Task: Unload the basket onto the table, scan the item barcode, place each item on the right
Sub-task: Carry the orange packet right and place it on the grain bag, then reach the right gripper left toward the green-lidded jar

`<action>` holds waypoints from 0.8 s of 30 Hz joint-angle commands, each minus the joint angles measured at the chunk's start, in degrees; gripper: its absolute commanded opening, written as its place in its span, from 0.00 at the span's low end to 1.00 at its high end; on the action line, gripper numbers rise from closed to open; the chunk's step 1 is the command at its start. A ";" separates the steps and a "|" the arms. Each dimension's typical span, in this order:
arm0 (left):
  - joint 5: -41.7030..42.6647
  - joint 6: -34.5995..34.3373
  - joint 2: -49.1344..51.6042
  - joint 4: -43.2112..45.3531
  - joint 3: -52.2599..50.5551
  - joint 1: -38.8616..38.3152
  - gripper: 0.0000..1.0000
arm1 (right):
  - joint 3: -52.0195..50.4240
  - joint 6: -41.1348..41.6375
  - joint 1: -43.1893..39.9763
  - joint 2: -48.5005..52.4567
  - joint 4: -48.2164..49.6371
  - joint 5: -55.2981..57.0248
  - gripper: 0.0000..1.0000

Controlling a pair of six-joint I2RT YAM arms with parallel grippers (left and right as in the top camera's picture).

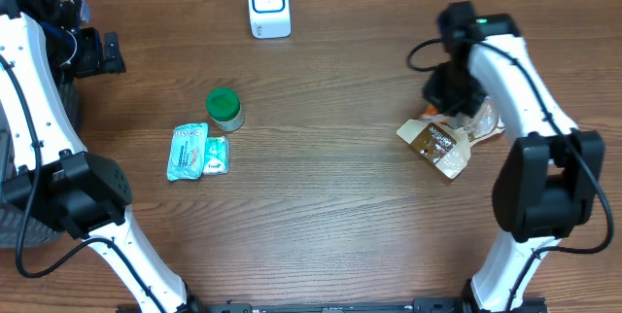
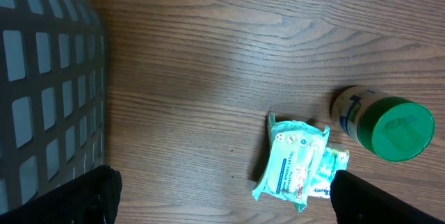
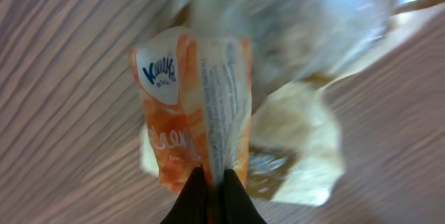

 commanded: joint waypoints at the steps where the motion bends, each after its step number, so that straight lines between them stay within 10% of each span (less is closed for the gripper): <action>1: 0.26 0.46 -0.94 0.07 1.07 -0.76 1.00 | -0.15 -0.96 -2.08 -0.52 -0.74 0.76 0.04; 4: 0.26 0.46 -0.94 0.07 1.07 -0.76 0.99 | -0.15 -1.25 -3.48 -0.52 -2.14 0.81 0.06; 9: 0.26 0.46 -0.94 0.07 1.07 -0.76 1.00 | -0.11 -5.51 -4.20 -0.52 -3.91 0.68 0.59; 24: 0.26 0.46 -0.94 0.09 1.07 -0.87 1.00 | 6.93 -14.29 6.51 -0.57 2.58 -21.84 0.58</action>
